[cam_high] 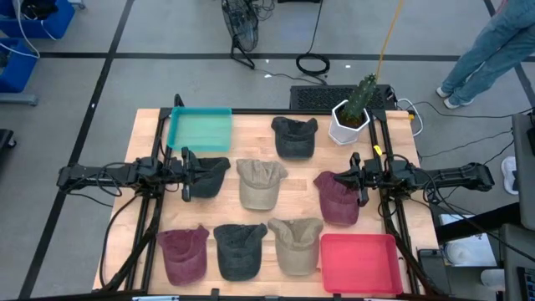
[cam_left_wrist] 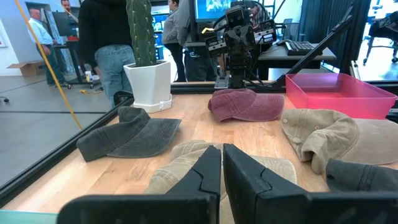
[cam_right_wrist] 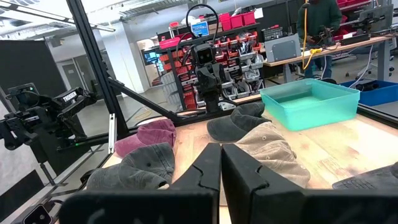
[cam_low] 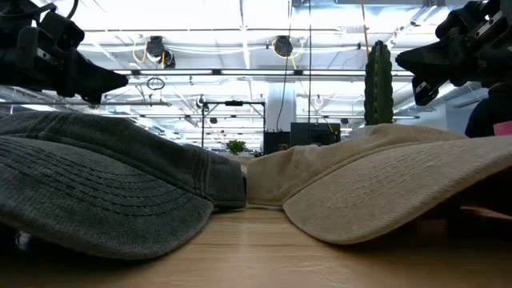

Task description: Pick & Place hat

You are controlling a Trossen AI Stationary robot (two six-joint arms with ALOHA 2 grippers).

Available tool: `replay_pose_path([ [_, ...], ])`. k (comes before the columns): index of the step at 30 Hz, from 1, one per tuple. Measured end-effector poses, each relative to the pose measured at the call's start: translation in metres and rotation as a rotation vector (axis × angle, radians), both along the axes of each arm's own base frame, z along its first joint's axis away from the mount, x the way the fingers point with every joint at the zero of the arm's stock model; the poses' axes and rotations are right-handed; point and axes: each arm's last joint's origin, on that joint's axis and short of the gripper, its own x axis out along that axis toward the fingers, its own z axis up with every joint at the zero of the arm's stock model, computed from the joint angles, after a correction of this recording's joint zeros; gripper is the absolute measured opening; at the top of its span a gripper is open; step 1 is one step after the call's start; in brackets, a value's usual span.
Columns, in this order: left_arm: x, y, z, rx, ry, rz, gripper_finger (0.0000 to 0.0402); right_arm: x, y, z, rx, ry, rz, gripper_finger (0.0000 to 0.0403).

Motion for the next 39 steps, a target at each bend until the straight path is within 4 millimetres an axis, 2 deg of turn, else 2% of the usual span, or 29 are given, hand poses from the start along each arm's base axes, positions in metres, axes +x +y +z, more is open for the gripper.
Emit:
replay_pose_path([
  [22, 0.0000, 0.0000, 0.0000, 0.000, 0.000, 0.000, 0.0026, -0.0001, 0.0000, 0.0016, 0.001, -0.016, 0.000, 0.0004],
  [28, 0.0000, 0.0000, 0.0000, 0.000, 0.000, 0.000, 0.0026, -0.0006, -0.0001, 0.0055, -0.127, -0.057, -0.013, 0.0004],
  [35, 0.0000, 0.0000, 0.0000, 0.000, 0.000, 0.000, 0.0026, -0.0006, -0.0001, 0.0055, -0.131, -0.057, -0.014, 0.0004],
  [39, 0.0000, 0.0000, 0.0000, 0.000, 0.000, 0.000, 0.0026, -0.0012, -0.0001, 0.0097, -0.195, -0.101, -0.026, 0.0004],
])
